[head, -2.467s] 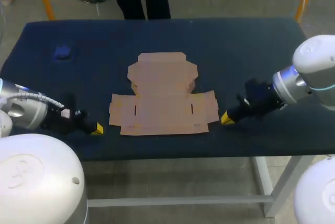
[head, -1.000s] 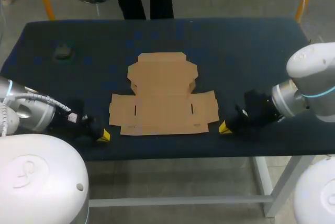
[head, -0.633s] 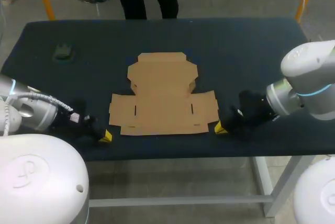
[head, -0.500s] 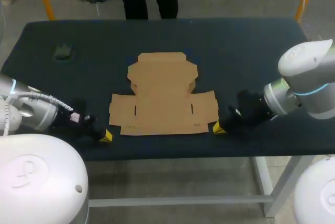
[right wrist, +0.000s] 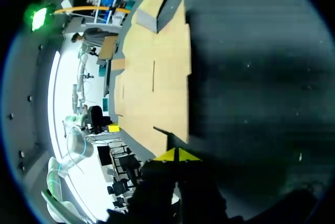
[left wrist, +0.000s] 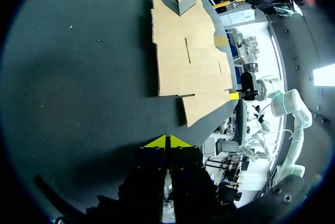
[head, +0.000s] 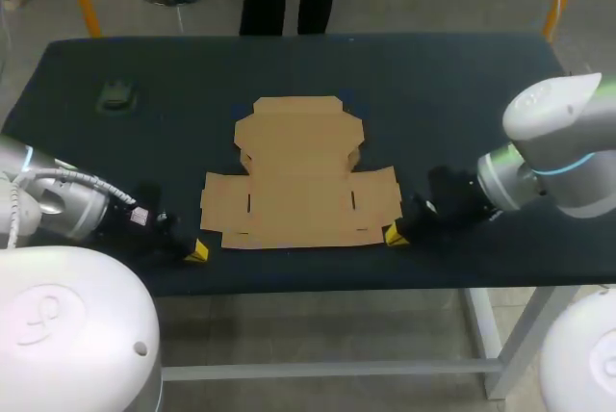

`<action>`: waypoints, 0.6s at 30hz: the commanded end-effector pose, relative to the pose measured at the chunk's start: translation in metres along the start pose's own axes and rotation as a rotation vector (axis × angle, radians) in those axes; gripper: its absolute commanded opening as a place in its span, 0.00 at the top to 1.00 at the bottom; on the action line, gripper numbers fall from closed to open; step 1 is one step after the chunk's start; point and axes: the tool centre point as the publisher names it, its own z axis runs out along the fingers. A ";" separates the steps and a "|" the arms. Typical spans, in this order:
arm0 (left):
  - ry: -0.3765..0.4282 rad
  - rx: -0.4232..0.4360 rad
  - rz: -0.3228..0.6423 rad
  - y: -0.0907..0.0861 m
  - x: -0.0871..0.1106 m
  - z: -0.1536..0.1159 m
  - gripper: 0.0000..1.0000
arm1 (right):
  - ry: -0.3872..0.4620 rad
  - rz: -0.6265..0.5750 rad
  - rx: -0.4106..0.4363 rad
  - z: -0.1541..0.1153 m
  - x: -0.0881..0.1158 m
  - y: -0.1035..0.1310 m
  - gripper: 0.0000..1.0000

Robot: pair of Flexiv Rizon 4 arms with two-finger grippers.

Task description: Assemble the packaging by folding the flat box into shape, placing the metal phone stand inside, and closing the box properly

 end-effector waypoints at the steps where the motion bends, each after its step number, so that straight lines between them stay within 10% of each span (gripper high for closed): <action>1: 0.006 -0.006 -0.001 -0.002 -0.002 0.002 1.00 | 0.009 -0.003 0.005 0.002 -0.001 0.003 1.00; 18: 0.014 -0.025 0.001 -0.005 -0.004 0.009 1.00 | 0.007 -0.006 -0.008 0.005 0.003 0.006 1.00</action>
